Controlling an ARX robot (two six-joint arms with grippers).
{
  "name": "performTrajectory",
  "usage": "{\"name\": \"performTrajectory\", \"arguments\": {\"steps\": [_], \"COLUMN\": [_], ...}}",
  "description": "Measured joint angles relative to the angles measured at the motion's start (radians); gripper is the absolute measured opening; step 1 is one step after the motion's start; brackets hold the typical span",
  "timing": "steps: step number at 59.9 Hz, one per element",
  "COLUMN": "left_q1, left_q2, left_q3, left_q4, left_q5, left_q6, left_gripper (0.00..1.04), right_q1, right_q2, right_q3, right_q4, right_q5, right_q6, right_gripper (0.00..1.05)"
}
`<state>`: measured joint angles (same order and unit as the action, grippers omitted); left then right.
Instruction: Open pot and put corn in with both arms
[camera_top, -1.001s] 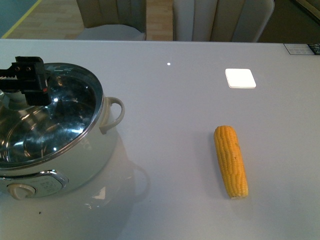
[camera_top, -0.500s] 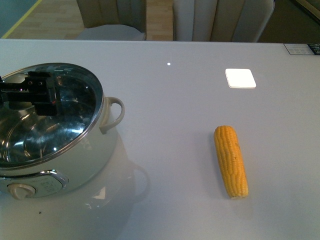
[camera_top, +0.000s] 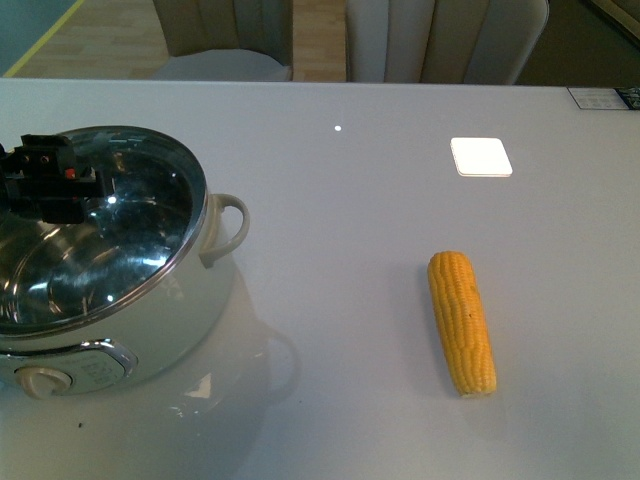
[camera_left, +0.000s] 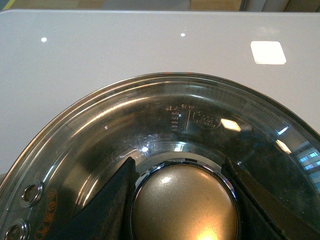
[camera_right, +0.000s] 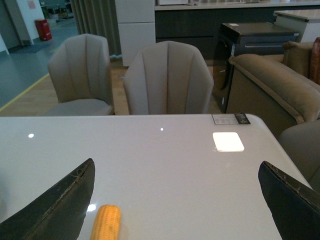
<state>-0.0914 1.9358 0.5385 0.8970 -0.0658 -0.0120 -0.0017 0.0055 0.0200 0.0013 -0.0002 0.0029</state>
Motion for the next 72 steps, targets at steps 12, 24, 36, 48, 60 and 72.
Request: {"name": "performTrajectory", "arguments": {"steps": [12, 24, 36, 48, 60, 72], "left_q1": [-0.007, -0.014, 0.003, 0.123, 0.330, 0.516], "left_q2": [-0.016, -0.088, -0.209, -0.315, -0.321, -0.238], "left_q3": [0.000, 0.004, 0.035, 0.093, 0.119, 0.108], "left_q4": [-0.013, -0.096, -0.179, -0.217, -0.212, -0.105], "left_q5": [-0.021, -0.047, -0.043, 0.000, 0.044, 0.093], "left_q6": [0.000, 0.008, 0.010, 0.011, 0.028, 0.074], "left_gripper": [0.45, 0.45, 0.45, 0.45, 0.45, 0.45], "right_q1": [0.000, 0.000, 0.000, 0.000, 0.000, 0.000], "right_q2": [0.000, 0.000, 0.000, 0.000, 0.000, 0.000], "right_q3": [0.000, 0.000, 0.000, 0.000, 0.000, 0.000], "right_q4": [0.000, 0.000, 0.000, 0.000, 0.000, 0.000], "right_q5": [0.000, 0.000, 0.000, 0.000, 0.000, 0.000], "right_q6": [0.000, 0.000, 0.000, 0.000, 0.000, 0.000], "right_gripper": [0.96, 0.96, 0.96, 0.96, 0.96, 0.96]}}
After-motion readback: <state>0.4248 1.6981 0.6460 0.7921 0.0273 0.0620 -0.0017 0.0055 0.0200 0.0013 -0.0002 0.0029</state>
